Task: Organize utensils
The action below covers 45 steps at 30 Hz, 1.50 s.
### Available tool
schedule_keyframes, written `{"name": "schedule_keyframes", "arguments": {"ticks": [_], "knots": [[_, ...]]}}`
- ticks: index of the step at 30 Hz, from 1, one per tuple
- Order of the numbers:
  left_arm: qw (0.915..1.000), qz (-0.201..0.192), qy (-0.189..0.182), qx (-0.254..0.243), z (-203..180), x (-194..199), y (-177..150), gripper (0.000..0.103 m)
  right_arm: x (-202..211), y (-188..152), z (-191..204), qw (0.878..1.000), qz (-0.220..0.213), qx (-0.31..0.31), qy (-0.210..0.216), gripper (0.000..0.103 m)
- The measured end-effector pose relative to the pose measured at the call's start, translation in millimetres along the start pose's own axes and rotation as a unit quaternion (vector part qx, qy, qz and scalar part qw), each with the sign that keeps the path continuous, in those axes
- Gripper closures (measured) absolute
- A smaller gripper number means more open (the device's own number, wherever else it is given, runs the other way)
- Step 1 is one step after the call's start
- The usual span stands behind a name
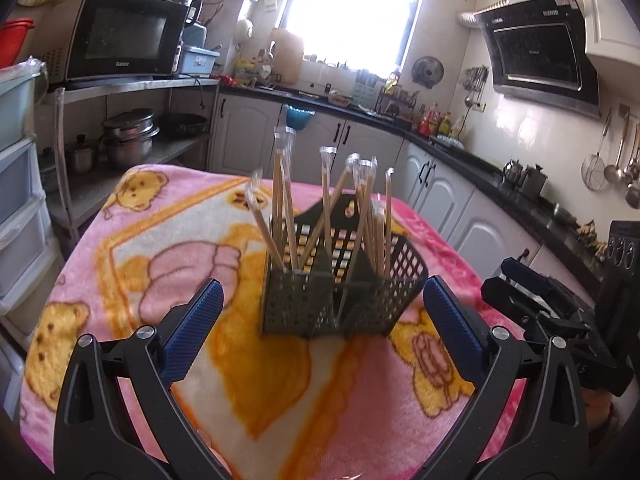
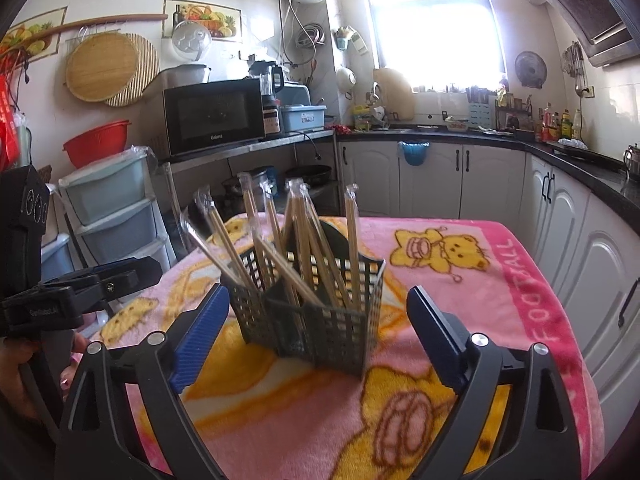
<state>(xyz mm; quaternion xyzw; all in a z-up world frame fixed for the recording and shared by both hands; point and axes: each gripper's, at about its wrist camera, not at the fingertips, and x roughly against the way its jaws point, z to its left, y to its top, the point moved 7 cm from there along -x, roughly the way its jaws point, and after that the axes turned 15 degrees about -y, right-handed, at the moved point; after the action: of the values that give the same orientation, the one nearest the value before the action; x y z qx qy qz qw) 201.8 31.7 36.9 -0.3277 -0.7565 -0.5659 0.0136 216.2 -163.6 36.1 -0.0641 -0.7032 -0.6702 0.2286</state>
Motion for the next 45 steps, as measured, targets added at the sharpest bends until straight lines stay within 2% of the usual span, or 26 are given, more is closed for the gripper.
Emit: {"name": "schedule_keyframes", "arguments": {"ticks": [5,16,27,34,41,45], "knots": [[0.9999,0.007,0.009,-0.008,-3,-4,-20,0.011,3,-17,-2,1.000,0.012,-0.001,-0.004,0.010],[0.9998,0.002,0.018,-0.012,-6,-7,-51,0.011,3,-51,-2,0.999,0.034,0.003,-0.017,0.008],[0.9989,-0.027,0.025,-0.030,-10,-6,-67,0.011,2,-74,0,0.999,0.021,0.010,-0.035,0.008],[0.9973,-0.038,0.042,-0.046,-10,-3,-72,0.011,13,-75,-2,0.999,-0.020,0.006,-0.043,0.008],[0.9933,-0.074,0.061,-0.064,-12,6,-70,0.011,35,-66,-4,0.993,-0.103,0.000,-0.057,0.007],[0.9915,-0.092,0.059,-0.070,-13,11,-68,0.010,43,-64,-5,0.989,-0.130,0.000,-0.065,0.007]]}}
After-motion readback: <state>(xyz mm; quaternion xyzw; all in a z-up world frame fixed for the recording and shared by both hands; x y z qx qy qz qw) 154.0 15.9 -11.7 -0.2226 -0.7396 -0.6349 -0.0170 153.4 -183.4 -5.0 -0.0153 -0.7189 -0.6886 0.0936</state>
